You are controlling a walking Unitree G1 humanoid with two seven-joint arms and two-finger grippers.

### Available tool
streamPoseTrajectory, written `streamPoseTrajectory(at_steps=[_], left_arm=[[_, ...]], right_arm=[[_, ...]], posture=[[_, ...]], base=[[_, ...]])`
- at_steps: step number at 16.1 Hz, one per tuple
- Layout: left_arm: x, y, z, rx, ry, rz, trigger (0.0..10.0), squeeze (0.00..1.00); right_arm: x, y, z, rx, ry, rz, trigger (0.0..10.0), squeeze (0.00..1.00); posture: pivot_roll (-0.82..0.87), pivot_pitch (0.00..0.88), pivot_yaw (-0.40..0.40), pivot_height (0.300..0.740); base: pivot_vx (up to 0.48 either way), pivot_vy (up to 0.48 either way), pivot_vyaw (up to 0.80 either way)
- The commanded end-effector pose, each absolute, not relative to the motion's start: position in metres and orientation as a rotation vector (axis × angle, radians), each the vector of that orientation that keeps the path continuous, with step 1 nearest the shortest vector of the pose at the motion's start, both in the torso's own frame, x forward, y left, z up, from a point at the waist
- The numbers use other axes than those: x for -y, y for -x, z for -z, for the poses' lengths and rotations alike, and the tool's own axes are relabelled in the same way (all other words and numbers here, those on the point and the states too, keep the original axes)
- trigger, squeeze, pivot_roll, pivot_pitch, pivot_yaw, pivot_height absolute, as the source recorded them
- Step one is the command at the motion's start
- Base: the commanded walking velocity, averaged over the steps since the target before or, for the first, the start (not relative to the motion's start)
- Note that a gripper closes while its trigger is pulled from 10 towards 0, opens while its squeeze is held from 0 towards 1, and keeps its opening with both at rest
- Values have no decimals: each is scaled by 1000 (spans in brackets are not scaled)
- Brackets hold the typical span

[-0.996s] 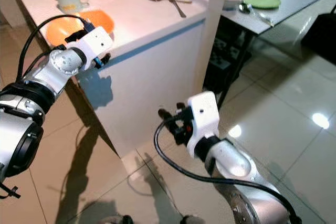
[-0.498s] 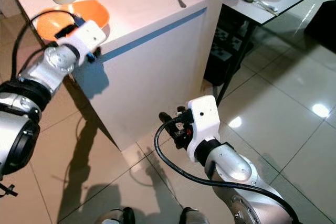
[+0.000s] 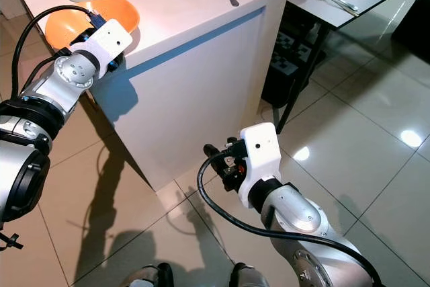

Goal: Setting the table

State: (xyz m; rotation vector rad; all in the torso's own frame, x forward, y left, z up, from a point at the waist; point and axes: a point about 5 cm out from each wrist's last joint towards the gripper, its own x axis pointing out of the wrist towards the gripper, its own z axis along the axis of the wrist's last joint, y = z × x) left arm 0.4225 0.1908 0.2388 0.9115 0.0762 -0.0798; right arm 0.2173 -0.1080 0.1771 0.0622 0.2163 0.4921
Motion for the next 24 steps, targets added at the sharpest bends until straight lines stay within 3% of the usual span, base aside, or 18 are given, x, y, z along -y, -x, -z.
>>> streamPoseTrajectory(at_steps=[1, 14, 17, 20, 24], left_arm=[[-192, -423, -246, -61, -886, 70, 0, 0], [-186, -424, -251, -56, -898, 121, 0, 0], [-185, -425, -259, -25, -898, 110, 0, 0], [-178, -427, -283, 82, -837, 92, 0, 0], [-157, -425, -308, 254, -565, 168, 0, 0]], right_arm=[[107, -217, -178, -214, -63, -494, 10000, 0], [103, -230, -176, -192, -61, -494, 10000, 0], [101, -242, -179, -153, -60, -483, 10000, 0], [103, -265, -188, -64, -61, -436, 10000, 0], [119, -293, -212, 114, -135, -239, 10000, 0]], posture=[[-177, 170, 55, 740], [-151, 124, 80, 740], [-123, 65, 93, 740], [-85, 0, 92, 740], [-30, 0, 82, 740]], base=[[0, 0, 0], [0, 0, 0], [0, 0, 0], [0, 0, 0], [0, 0, 0]])
